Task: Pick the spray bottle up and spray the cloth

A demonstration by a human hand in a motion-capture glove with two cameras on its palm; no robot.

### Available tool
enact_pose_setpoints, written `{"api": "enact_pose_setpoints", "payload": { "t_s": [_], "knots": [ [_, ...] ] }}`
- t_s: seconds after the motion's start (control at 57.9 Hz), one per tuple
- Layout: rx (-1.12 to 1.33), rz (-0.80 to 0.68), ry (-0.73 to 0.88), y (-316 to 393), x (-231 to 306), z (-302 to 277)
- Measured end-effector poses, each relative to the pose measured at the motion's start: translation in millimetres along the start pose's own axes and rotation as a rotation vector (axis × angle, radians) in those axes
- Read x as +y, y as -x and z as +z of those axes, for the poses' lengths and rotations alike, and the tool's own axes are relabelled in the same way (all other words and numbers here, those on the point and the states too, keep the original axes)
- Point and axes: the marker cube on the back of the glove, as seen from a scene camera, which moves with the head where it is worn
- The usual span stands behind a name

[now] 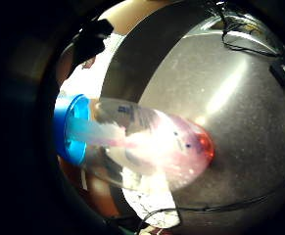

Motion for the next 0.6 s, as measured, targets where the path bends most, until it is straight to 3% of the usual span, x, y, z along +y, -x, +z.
{"api": "enact_pose_setpoints", "payload": {
  "t_s": [0.345, 0.604],
  "knots": [
    [0.061, 0.021, 0.051, 5, -39, 24],
    [0.231, -0.020, 0.278, 19, -59, 52]
  ]
}}
